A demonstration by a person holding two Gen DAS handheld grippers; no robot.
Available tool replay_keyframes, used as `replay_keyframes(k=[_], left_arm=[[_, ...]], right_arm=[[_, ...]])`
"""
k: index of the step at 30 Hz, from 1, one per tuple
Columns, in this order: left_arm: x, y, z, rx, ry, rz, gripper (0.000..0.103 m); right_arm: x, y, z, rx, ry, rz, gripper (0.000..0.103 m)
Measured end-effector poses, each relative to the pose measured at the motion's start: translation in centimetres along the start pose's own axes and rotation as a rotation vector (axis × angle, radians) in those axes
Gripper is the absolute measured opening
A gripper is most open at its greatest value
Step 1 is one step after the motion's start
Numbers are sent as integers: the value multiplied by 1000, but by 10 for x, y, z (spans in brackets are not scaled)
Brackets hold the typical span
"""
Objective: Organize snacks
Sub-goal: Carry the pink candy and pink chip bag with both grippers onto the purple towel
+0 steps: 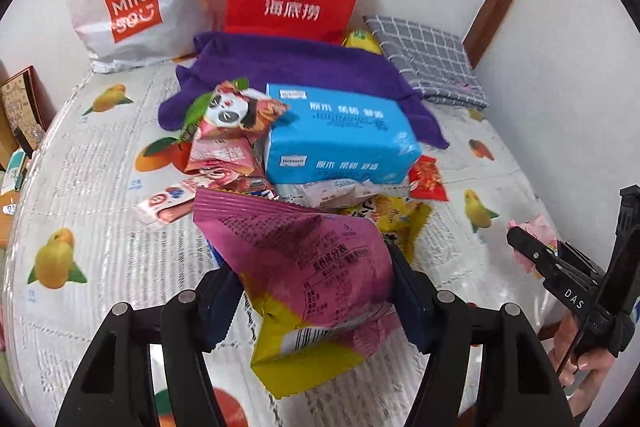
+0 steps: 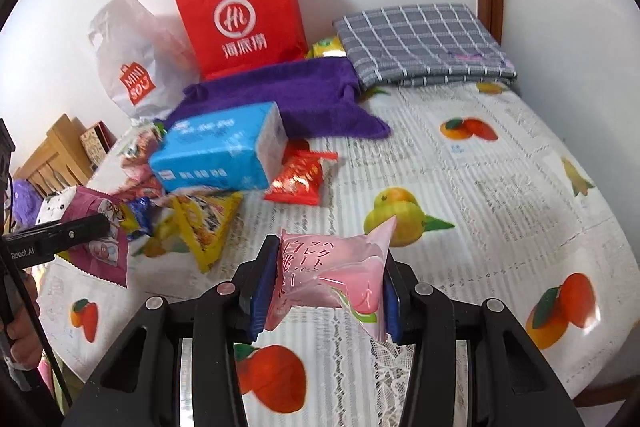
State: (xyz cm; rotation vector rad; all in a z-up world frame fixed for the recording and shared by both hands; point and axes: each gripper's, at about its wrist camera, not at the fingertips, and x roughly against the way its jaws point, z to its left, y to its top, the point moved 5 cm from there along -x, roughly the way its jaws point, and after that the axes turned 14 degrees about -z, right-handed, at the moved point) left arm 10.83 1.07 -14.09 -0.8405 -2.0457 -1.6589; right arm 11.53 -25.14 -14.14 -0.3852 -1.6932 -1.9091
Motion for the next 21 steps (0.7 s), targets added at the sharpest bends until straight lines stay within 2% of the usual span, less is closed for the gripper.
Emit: replay_keyframes(k=[10, 17, 21], left_arm=[[37, 20, -6, 3, -22, -62, 66], [50, 37, -12, -1, -49, -88, 65], [53, 48, -14, -3, -55, -101, 66]], right_arm=[[42, 36, 26, 17, 18, -77, 45], [45, 51, 47, 21, 15, -82, 45], [43, 61, 59, 16, 43, -84, 45]])
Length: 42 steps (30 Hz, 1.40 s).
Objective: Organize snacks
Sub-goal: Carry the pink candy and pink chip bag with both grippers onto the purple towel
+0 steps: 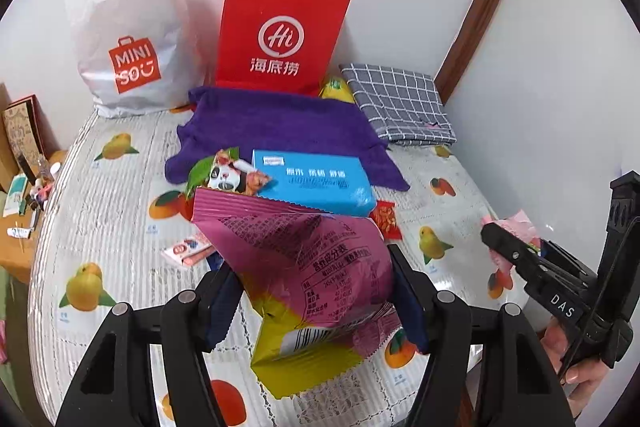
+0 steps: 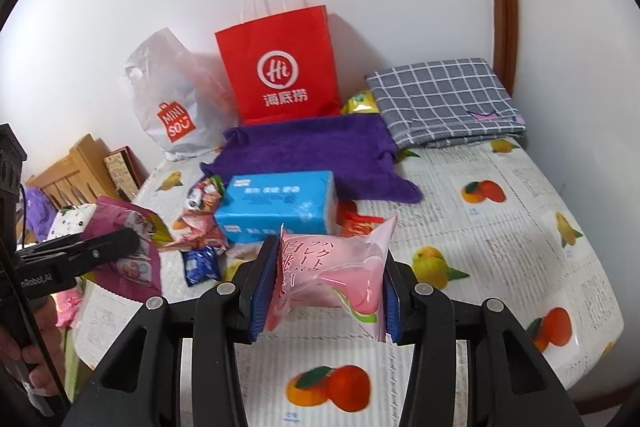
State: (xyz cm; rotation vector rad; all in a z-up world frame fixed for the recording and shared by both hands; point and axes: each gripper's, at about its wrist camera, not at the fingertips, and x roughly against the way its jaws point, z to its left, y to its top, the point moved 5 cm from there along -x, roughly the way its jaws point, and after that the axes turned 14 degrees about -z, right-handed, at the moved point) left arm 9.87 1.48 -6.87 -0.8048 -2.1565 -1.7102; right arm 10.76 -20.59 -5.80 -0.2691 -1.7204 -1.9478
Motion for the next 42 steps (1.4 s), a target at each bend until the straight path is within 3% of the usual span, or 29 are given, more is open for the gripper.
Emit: replay_keyframes(k=[21, 42], left_arm=[[-29, 74, -2, 7, -20, -70, 66], [-80, 107, 9, -10, 13, -77, 66]], right_arm=[[-46, 69, 35, 52, 111, -36, 45], [-124, 103, 32, 78, 116, -13, 45]])
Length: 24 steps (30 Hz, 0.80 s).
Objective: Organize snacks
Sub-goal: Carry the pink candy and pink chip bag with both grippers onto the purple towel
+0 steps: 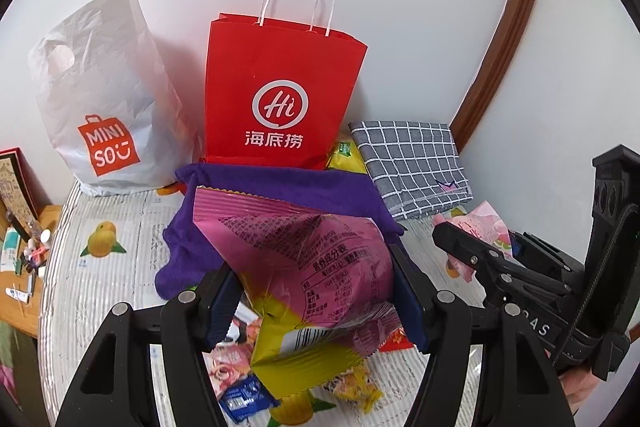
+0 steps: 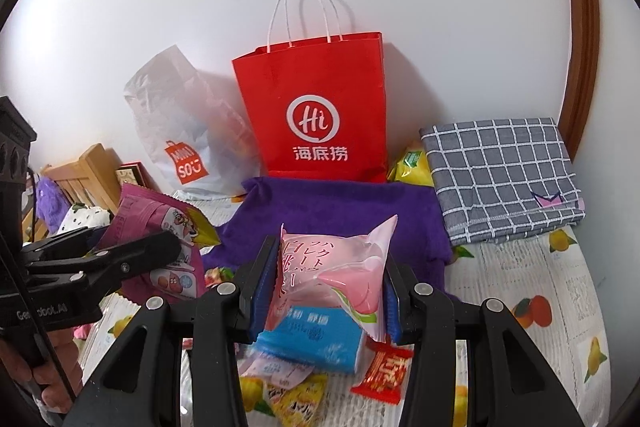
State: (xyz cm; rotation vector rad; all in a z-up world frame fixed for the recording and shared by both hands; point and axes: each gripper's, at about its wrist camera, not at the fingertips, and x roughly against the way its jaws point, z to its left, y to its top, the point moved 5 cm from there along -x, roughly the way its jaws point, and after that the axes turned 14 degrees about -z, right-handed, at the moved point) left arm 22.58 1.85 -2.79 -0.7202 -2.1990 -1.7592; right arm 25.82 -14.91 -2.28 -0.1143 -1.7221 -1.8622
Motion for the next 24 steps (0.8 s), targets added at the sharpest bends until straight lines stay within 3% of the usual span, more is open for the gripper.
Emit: replay_keyframes(k=[14, 24], left_arm=[[-50, 12, 60, 45, 82, 25, 65], [-106, 6, 96, 77, 113, 78, 66]], right_arm=[[-68, 19, -32, -1, -12, 9, 45], [-134, -6, -48, 11, -8, 103, 45]])
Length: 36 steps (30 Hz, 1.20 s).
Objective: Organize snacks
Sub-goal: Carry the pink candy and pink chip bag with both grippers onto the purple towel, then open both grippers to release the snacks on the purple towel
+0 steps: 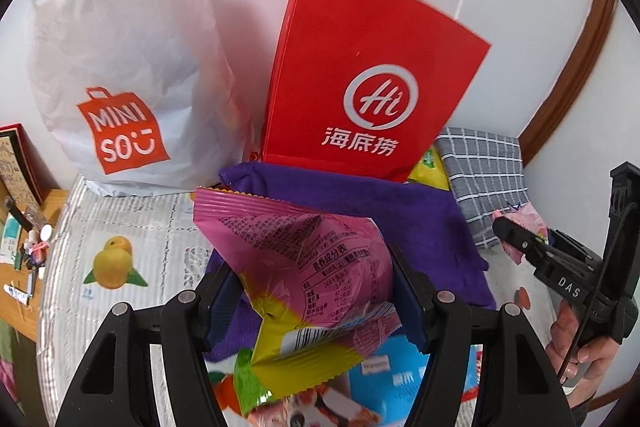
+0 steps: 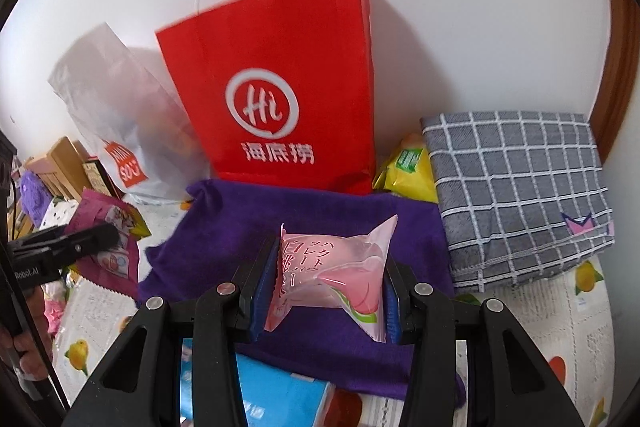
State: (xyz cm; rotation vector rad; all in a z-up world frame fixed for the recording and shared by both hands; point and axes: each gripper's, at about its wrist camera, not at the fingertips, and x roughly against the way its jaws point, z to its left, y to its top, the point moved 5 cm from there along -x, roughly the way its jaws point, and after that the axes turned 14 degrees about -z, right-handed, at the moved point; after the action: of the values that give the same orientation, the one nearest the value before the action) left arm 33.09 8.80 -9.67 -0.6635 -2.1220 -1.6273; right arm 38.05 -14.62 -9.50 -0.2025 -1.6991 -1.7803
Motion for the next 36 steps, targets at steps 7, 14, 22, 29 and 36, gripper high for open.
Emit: replay_keyframes(k=[7, 14, 22, 29, 36], left_arm=[[-46, -4, -1, -29, -12, 48, 66], [-89, -11, 0, -10, -36, 109, 66], [-110, -21, 1, -13, -39, 143, 66], [-117, -26, 4, -14, -25, 169, 66], [-125, -28, 3, 4, -35, 198, 67]], right_arm=[[-43, -18, -17, -15, -8, 73, 45], [-74, -35, -31, -21, -17, 133, 45], [-94, -52, -38, -40, -6, 195, 46], [-107, -63, -40, -63, 22, 244, 47], [-115, -70, -38, -61, 14, 272, 53]])
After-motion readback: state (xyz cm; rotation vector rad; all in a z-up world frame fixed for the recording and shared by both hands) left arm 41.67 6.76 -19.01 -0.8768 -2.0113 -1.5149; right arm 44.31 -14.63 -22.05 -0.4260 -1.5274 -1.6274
